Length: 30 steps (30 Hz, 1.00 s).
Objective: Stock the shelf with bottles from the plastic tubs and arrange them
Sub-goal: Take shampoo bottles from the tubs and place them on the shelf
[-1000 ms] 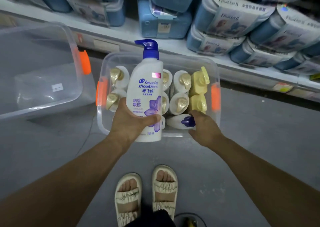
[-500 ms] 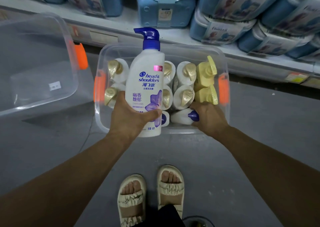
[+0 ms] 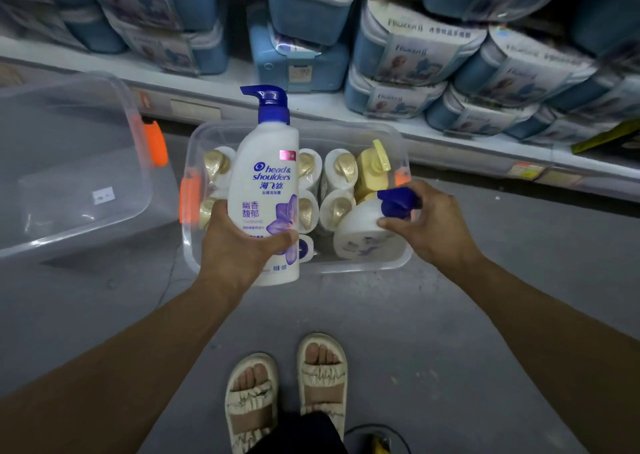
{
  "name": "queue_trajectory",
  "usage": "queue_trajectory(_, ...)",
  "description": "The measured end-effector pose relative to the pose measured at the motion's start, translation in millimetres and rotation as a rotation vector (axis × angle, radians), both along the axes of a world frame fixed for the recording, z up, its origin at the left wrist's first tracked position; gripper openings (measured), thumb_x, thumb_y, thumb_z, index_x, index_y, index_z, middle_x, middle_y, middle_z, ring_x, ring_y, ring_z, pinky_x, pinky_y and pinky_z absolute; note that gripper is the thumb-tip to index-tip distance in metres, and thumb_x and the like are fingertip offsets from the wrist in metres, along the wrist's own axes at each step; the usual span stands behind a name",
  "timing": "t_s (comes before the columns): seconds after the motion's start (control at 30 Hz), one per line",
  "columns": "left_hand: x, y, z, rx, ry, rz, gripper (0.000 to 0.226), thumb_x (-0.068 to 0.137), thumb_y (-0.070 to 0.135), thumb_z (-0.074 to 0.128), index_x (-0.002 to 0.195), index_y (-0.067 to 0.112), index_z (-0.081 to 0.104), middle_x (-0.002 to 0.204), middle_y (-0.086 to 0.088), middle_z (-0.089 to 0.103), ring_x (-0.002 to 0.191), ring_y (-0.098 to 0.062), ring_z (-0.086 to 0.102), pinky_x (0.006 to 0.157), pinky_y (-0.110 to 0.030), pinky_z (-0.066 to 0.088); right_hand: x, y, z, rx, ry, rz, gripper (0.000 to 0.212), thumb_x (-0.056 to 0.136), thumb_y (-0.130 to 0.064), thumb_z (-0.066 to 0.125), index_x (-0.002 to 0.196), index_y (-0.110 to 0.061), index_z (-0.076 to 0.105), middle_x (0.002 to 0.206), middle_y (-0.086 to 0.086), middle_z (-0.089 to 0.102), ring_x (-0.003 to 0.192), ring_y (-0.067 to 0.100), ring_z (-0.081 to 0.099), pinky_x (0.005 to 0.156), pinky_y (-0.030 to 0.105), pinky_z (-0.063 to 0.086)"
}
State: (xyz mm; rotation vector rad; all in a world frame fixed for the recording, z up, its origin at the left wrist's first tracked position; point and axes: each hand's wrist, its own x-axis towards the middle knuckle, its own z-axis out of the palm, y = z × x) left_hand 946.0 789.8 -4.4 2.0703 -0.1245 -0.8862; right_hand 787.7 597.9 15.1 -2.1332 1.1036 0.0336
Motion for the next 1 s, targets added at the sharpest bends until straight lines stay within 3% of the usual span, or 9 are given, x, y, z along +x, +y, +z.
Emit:
queue_trajectory(0.07,3,-4,17,-0.013,0.008,0.004,0.080,0.050,0.030,0.093,0.119,0.019,0.054,0.102,0.006,0.069,0.090,-0.014,0.067,0.080,-0.037,0.055,9,-11,26,0.051,-0.053,-0.073,0.040,0.077,-0.023,0.077,0.110,-0.015,0.056,0.098,-0.002,0.059,0.091,0.012,0.054,0.071,0.016,0.043)
queue_trajectory(0.17,7,-8,47,-0.044,-0.001,0.006,0.076,0.050,0.023,0.093,0.116,0.017,0.055,0.098,0.006,0.070,0.086,-0.013,0.068,0.078,-0.037,0.056,24,-26,68,0.095,-0.158,-0.128,0.028,0.082,-0.024,0.072,0.102,-0.021,0.053,0.093,-0.002,0.061,0.090,0.016,0.058,0.083,0.032,0.048)
queue_trajectory(0.33,19,-12,105,-0.109,-0.026,-0.006,0.051,0.058,0.009,0.088,0.097,0.025,0.059,0.073,0.017,0.071,0.064,0.003,0.064,0.065,-0.026,0.051,47,-36,132,0.047,-0.167,-0.074,0.018,0.088,-0.031,0.064,0.092,-0.021,0.050,0.084,-0.004,0.057,0.085,0.020,0.056,0.075,0.032,0.047)
queue_trajectory(0.4,26,-12,136,-0.129,-0.029,0.014,0.053,0.061,0.004,0.086,0.102,0.019,0.056,0.075,0.013,0.069,0.062,0.005,0.062,0.060,-0.021,0.049,56,-35,164,0.032,-0.174,-0.062,0.018,0.090,-0.032,0.062,0.085,-0.025,0.046,0.081,-0.007,0.053,0.080,0.017,0.054,0.072,0.030,0.045)
queue_trajectory(0.57,49,-9,216,-0.195,-0.036,0.049,0.062,0.058,0.006,0.088,0.105,0.017,0.050,0.089,0.006,0.069,0.081,-0.015,0.067,0.064,-0.027,0.051,81,-24,261,-0.059,-0.190,0.038,0.025,0.091,-0.034,0.059,0.103,-0.015,0.049,0.086,-0.004,0.054,0.081,0.016,0.051,0.064,0.028,0.034)
queue_trajectory(0.7,67,-2,290,-0.250,-0.070,0.063,0.067,0.048,0.017,0.090,0.102,0.025,0.050,0.093,0.003,0.069,0.083,-0.016,0.067,0.069,-0.035,0.055,96,-12,348,-0.095,-0.203,0.116,0.027,0.090,-0.035,0.059,0.103,-0.014,0.048,0.089,0.001,0.059,0.078,0.015,0.054,0.069,0.032,0.041)
queue_trajectory(0.83,80,5,366,-0.360,-0.085,0.085,0.066,0.053,0.000,0.089,0.100,0.024,0.050,0.088,0.007,0.070,0.081,-0.014,0.068,0.064,-0.029,0.053,104,-1,434,-0.137,-0.251,0.159,0.025,0.091,-0.032,0.058,0.104,-0.016,0.045,0.086,-0.004,0.057,0.072,0.006,0.051,0.064,0.023,0.041)
queue_trajectory(0.9,86,8,402,-0.396,-0.099,0.097,0.066,0.052,-0.003,0.088,0.095,0.027,0.049,0.086,0.008,0.069,0.077,-0.012,0.067,0.061,-0.025,0.050,108,4,472,-0.159,-0.284,0.163,0.026,0.091,-0.032,0.058,0.105,-0.013,0.046,0.085,-0.003,0.057,0.073,0.009,0.052,0.065,0.026,0.042)
queue_trajectory(1.0,94,12,456,-0.441,-0.143,0.105,0.068,0.039,0.009,0.085,0.096,0.024,0.050,0.087,0.006,0.069,0.077,-0.013,0.067,0.067,-0.031,0.054,114,12,526,-0.206,-0.318,0.160,0.027,0.091,-0.035,0.057,0.104,-0.014,0.046,0.088,-0.003,0.058,0.076,0.009,0.053,0.069,0.026,0.044)
